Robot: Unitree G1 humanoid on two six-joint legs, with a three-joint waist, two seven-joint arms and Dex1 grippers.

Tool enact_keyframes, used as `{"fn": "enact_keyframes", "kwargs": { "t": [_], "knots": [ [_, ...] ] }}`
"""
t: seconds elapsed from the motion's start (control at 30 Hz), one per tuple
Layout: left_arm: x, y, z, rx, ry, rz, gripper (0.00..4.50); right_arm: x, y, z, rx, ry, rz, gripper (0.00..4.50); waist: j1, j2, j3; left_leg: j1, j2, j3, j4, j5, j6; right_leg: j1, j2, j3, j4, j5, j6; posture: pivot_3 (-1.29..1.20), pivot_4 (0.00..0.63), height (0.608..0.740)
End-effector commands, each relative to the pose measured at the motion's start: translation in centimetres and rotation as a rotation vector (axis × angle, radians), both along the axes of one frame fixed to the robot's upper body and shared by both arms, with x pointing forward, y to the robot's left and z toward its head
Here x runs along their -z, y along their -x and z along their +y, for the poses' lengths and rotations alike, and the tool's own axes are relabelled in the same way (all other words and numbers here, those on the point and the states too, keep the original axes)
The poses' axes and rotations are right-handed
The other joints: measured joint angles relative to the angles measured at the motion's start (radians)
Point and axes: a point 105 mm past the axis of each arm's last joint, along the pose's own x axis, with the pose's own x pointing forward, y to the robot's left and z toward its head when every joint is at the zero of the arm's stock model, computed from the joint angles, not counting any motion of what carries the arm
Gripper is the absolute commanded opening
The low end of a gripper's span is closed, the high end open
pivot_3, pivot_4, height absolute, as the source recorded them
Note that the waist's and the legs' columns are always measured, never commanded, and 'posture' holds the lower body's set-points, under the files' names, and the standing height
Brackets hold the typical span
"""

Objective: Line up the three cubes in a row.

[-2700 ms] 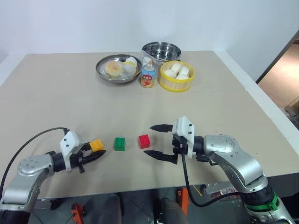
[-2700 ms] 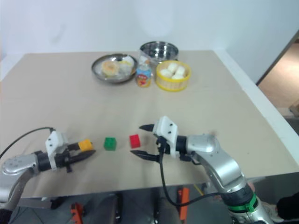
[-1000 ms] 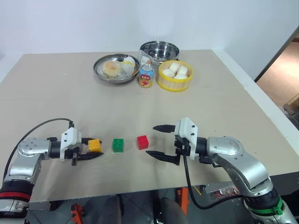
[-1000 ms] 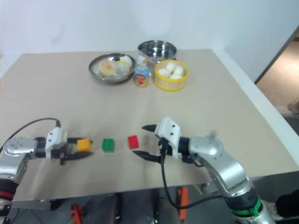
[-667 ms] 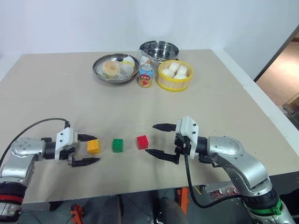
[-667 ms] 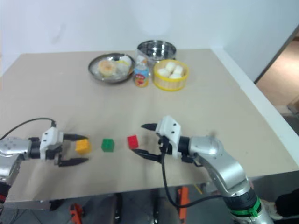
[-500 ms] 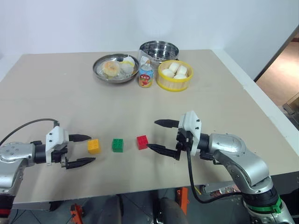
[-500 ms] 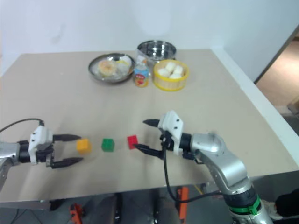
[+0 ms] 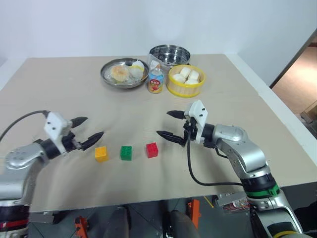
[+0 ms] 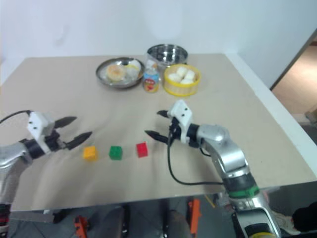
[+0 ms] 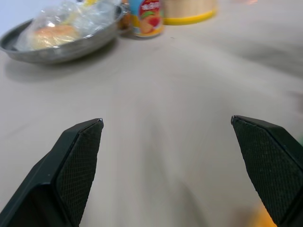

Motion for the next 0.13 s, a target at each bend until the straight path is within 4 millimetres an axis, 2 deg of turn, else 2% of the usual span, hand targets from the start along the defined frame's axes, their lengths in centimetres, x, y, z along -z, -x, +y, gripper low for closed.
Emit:
{"fn": "enact_keyframes", "kwargs": {
  "t": [0.03, 0.13],
  "knots": [
    [-0.78, -1.43, 0.27, -0.050, -0.029, -0.061, 4.47, -1.09, -0.54, 0.24, -0.008, -0.016, -0.049, 4.50, 0.000, 0.000, 0.000, 0.000, 0.000, 0.000, 0.000, 0.000, 0.000, 0.000, 0.001, 0.001, 0.000, 0.000, 0.000, 0.00, 0.150, 0.740],
    [-0.76, -2.09, 0.02, -0.035, -0.035, -0.068, 4.47, -0.99, -0.77, 0.25, -0.006, -0.020, -0.051, 4.50, 0.000, 0.000, 0.000, 0.000, 0.001, 0.000, -0.001, 0.000, 0.001, -0.001, 0.003, 0.002, 0.001, 0.000, 0.002, 0.00, 0.150, 0.740]
  ]
}}
